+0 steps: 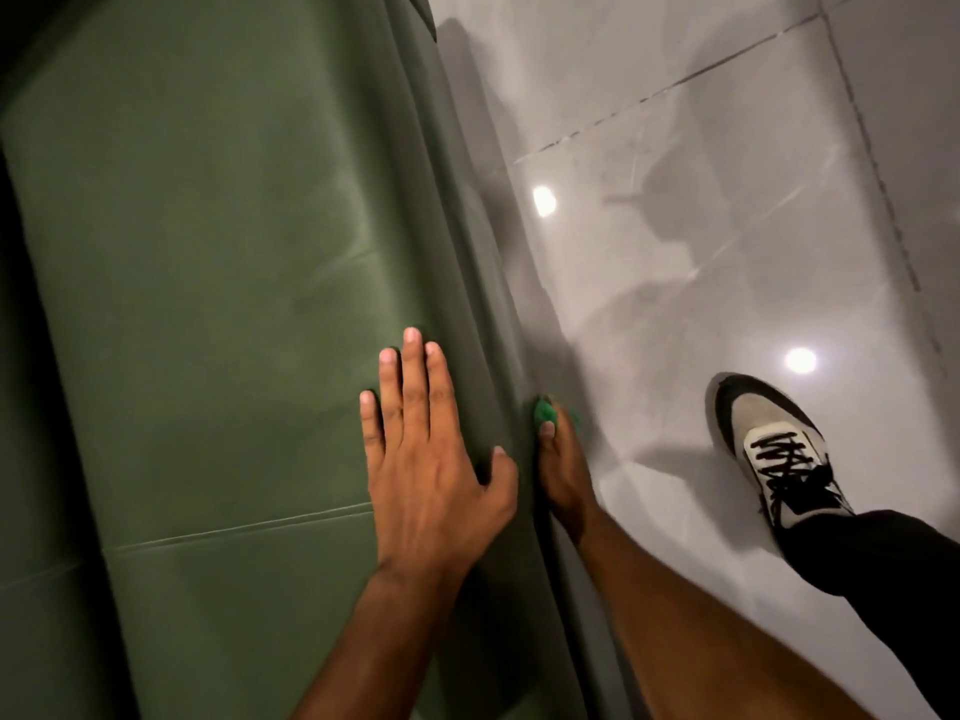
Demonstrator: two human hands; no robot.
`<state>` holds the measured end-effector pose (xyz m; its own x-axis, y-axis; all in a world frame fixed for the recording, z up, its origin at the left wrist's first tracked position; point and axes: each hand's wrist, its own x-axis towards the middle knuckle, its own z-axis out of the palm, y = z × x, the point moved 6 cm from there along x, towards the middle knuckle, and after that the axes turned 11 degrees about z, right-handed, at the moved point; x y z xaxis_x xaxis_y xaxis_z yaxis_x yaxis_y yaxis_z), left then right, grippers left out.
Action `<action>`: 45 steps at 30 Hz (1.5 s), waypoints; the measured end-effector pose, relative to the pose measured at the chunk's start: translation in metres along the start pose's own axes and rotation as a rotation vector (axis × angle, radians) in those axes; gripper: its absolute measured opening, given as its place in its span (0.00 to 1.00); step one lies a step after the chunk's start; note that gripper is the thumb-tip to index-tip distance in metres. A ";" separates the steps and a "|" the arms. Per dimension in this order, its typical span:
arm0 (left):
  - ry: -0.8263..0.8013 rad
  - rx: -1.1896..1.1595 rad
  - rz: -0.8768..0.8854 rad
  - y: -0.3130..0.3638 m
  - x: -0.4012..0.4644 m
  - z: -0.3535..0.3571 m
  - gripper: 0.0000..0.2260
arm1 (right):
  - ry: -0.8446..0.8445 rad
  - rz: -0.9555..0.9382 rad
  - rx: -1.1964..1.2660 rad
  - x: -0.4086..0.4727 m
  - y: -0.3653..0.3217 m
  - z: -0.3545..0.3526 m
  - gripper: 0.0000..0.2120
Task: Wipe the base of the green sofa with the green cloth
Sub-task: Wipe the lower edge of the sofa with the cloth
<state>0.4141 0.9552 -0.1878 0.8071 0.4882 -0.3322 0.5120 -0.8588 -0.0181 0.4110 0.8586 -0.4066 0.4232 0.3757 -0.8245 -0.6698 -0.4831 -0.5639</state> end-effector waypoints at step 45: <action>-0.043 0.032 0.012 -0.047 0.179 -0.064 0.35 | -0.135 -0.101 0.155 0.087 -0.143 0.029 0.24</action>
<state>0.5535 1.0929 -0.1860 0.7995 0.4712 -0.3725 0.4922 -0.8694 -0.0435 0.5260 0.9835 -0.3960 0.4139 0.5234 -0.7448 -0.7183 -0.3149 -0.6204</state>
